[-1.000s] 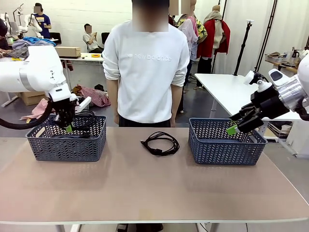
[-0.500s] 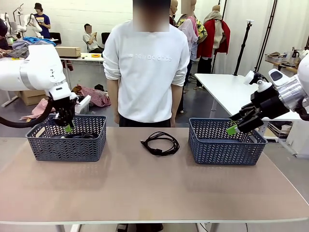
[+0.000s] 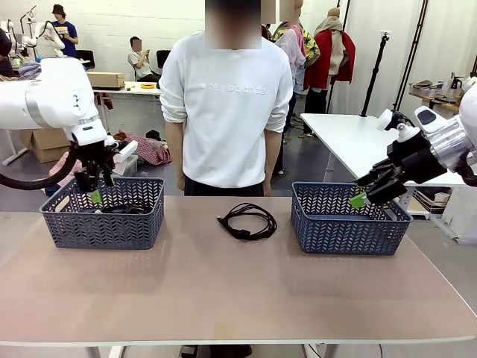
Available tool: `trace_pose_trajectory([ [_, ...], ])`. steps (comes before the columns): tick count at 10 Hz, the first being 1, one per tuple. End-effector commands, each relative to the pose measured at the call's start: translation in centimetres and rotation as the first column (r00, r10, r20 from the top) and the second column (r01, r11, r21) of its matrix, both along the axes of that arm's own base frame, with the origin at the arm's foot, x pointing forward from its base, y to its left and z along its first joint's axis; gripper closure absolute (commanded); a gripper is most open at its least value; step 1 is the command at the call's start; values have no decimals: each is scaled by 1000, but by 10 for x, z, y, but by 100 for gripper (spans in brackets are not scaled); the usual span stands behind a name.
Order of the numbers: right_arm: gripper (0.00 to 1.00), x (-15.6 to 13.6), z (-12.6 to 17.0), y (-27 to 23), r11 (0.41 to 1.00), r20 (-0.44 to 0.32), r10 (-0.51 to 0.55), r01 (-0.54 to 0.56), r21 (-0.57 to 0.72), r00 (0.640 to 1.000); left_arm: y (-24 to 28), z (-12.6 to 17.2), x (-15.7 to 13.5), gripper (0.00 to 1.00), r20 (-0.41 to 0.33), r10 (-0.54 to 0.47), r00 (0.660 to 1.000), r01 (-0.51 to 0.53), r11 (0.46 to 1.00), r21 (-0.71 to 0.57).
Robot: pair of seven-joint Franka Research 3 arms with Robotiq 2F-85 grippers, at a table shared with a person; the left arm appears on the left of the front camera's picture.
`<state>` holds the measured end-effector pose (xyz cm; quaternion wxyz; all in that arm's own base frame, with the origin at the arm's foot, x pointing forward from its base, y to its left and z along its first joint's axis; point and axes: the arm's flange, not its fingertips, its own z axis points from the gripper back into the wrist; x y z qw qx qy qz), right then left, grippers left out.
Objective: Organize the cables according to human instructions.
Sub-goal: Pick up a bundle of cables and place it in the basket indicated by the human.
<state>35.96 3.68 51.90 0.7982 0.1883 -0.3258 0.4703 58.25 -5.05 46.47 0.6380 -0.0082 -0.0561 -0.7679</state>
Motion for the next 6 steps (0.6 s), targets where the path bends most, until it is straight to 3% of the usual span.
trace_pose_trajectory([
  [1,0,3,-1,0,999,17,22,-22,29,1000,2,5,-2,0,-20,28,999,-29,999,-15],
  [4,0,3,-1,0,999,17,22,-22,29,1000,6,9,-8,0,-16,86,996,-86,996,-30],
  [5,0,3,-1,0,999,17,22,-22,29,1000,2,3,-1,0,-6,21,1000,-21,1000,-5],
  [6,0,3,-1,0,999,17,22,-22,29,1000,2,3,-1,0,-6,21,1000,-21,1000,-5],
])
